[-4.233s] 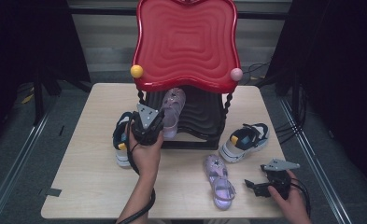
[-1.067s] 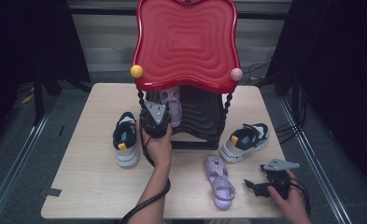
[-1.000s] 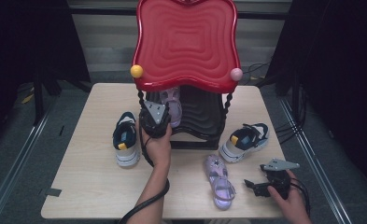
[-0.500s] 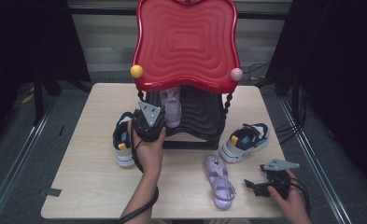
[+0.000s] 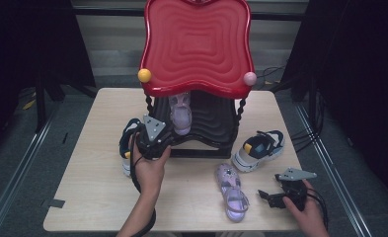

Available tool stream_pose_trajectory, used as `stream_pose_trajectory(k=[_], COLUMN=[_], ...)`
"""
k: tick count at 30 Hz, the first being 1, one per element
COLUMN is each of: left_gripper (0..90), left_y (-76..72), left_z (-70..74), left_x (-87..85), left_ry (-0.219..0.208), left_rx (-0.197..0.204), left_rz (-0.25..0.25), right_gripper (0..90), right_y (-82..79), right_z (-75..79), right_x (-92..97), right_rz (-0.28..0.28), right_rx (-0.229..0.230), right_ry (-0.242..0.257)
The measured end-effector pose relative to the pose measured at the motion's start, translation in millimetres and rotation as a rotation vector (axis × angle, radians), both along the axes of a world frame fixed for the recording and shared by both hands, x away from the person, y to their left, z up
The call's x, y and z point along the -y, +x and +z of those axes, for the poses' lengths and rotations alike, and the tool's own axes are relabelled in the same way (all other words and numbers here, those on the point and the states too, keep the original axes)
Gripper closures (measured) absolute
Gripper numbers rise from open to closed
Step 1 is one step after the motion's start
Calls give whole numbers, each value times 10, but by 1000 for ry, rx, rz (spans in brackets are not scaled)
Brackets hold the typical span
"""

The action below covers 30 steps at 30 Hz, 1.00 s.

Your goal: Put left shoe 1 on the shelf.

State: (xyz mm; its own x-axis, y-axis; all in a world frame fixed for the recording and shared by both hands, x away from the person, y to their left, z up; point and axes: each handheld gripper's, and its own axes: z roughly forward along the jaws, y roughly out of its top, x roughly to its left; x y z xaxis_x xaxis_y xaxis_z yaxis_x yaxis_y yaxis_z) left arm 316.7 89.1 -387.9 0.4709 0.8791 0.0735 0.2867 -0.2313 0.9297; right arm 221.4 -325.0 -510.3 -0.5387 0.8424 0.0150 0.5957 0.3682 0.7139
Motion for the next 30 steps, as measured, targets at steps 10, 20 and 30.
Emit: stream_pose_trajectory(k=[10, 20, 30], left_gripper=[578, 523, 437], left_y=[-44, -97, -158], left_z=[-191, -330, -400], left_x=[-5, -65, -157], left_ry=[42, 39, 23], left_rx=[-91, -147, -209], left_rz=[-87, -142, -204], right_gripper=[83, 83, 83], right_y=[0, 0, 0], right_z=[0, 0, 0], right_x=[0, 0, 0], right_rz=[0, 0, -1], right_rx=[0, 0, -1], right_ry=[0, 0, 1])
